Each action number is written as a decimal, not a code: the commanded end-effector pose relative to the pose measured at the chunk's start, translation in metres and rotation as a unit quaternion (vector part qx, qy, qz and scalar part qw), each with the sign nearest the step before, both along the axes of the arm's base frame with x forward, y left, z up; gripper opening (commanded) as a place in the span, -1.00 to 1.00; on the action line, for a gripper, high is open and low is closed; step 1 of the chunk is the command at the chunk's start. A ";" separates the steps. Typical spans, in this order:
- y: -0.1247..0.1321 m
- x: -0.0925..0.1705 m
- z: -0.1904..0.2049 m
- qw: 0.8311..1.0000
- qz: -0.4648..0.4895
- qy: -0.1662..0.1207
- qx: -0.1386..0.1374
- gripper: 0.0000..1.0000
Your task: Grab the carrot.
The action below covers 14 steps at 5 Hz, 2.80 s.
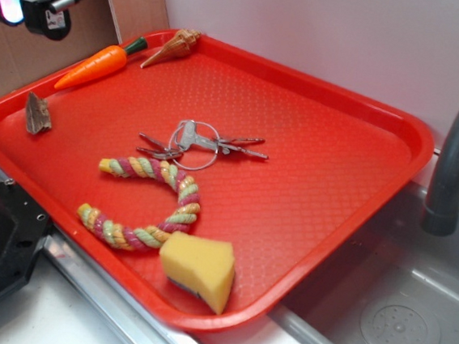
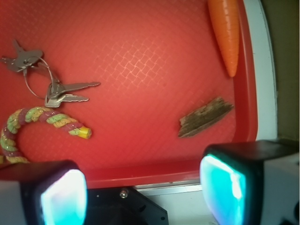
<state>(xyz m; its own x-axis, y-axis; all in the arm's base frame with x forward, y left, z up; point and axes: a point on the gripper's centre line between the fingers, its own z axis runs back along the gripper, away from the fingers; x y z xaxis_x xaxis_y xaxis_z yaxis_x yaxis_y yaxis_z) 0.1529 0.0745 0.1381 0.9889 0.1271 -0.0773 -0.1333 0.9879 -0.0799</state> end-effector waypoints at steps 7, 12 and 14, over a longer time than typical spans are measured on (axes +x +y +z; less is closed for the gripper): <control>0.081 0.088 -0.100 0.975 -0.172 -0.047 0.135 1.00; 0.077 0.081 -0.109 0.991 -0.063 -0.109 -0.032 1.00; 0.086 0.089 -0.114 0.990 0.028 -0.119 -0.072 1.00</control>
<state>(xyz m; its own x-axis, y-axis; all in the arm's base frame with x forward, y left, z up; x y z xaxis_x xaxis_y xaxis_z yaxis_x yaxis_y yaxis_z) 0.2452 0.1531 0.0224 0.9769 0.1615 0.1401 -0.1221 0.9593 -0.2547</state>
